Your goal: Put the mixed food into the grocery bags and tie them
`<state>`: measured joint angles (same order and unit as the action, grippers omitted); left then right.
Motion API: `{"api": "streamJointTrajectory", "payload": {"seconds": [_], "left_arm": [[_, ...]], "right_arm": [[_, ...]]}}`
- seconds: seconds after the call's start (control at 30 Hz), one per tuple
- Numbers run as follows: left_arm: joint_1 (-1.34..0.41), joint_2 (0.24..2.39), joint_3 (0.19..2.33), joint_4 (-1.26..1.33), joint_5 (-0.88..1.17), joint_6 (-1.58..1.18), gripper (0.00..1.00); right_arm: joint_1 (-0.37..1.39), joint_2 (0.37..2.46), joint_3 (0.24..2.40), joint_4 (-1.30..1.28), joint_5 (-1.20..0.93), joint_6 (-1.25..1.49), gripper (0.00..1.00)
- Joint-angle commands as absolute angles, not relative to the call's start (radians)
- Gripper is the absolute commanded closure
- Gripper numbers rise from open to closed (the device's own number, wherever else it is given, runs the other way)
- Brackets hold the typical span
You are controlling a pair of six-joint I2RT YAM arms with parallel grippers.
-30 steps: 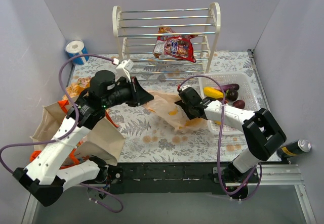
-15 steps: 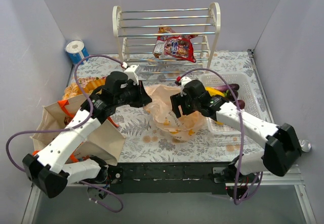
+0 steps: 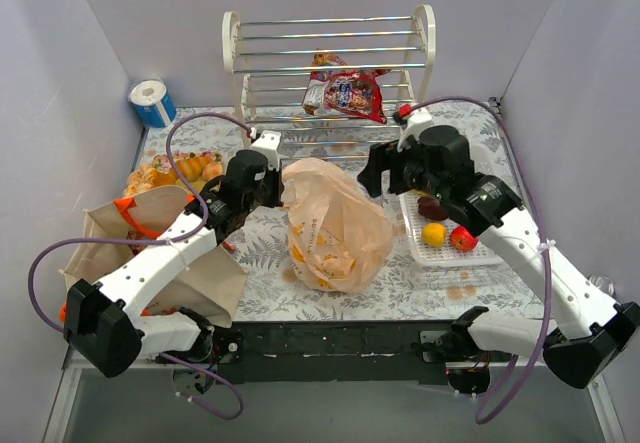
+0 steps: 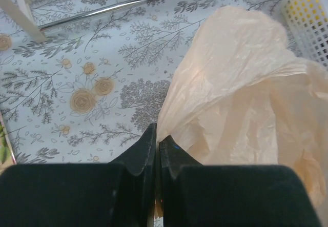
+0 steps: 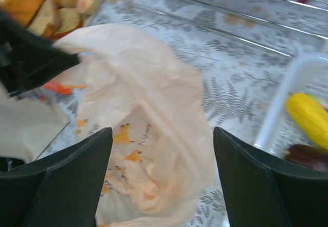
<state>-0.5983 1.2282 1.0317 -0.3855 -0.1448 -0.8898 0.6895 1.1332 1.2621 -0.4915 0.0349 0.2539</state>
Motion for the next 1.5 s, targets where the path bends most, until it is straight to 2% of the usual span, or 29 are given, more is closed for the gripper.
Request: {"api": "streamJointTrajectory", "payload": {"seconds": [0.0,0.03,0.13,0.27,0.4,0.53,0.73,1.1,1.17,1.2,1.23,1.3,1.33,1.47], "left_arm": [[-0.595,1.138,0.945,-0.219,-0.227,-0.831,1.0],[-0.595,1.134,0.93,-0.204,-0.227,-0.827,1.0],[-0.594,1.111,0.901,-0.183,-0.224,-0.821,1.0],[-0.594,1.091,0.873,-0.181,-0.195,-0.831,1.0],[-0.594,1.092,0.856,-0.178,-0.196,-0.831,1.0],[-0.594,1.117,0.851,-0.181,-0.198,-0.827,1.0],[-0.594,1.134,0.856,-0.187,-0.167,-0.83,1.0],[-0.594,1.146,0.851,-0.186,-0.184,-0.827,1.0],[-0.594,1.146,0.85,-0.186,-0.186,-0.825,1.0],[-0.594,1.149,0.851,-0.187,-0.186,-0.824,1.0],[-0.594,1.15,0.851,-0.189,-0.186,-0.825,1.0],[-0.594,1.149,0.848,-0.184,-0.184,-0.827,1.0],[-0.594,1.149,0.847,-0.184,-0.186,-0.825,1.0],[-0.594,1.163,0.848,-0.183,-0.172,-0.828,1.0]], "right_arm": [[0.479,1.155,1.283,-0.629,0.114,0.25,0.13],[0.38,1.151,1.26,-0.614,0.047,0.244,0.13],[0.228,1.172,1.187,-0.566,0.018,0.227,0.13],[0.141,1.268,1.129,-0.529,0.0,0.19,0.1],[0.138,1.377,1.111,-0.479,-0.029,0.176,0.08],[0.138,1.497,1.138,-0.512,0.112,0.164,0.05],[0.138,1.54,1.085,-0.486,0.182,0.149,0.05],[0.138,1.592,0.988,-0.379,0.094,0.163,0.09],[0.138,1.589,0.983,-0.382,0.084,0.163,0.15],[0.138,1.585,0.982,-0.383,0.083,0.161,0.23],[0.138,1.569,0.973,-0.382,0.081,0.163,0.4],[0.14,1.549,0.963,-0.382,0.08,0.163,0.54],[0.14,1.524,0.962,-0.383,0.077,0.161,0.65],[0.138,1.425,1.033,-0.477,0.098,0.163,0.85]]}}
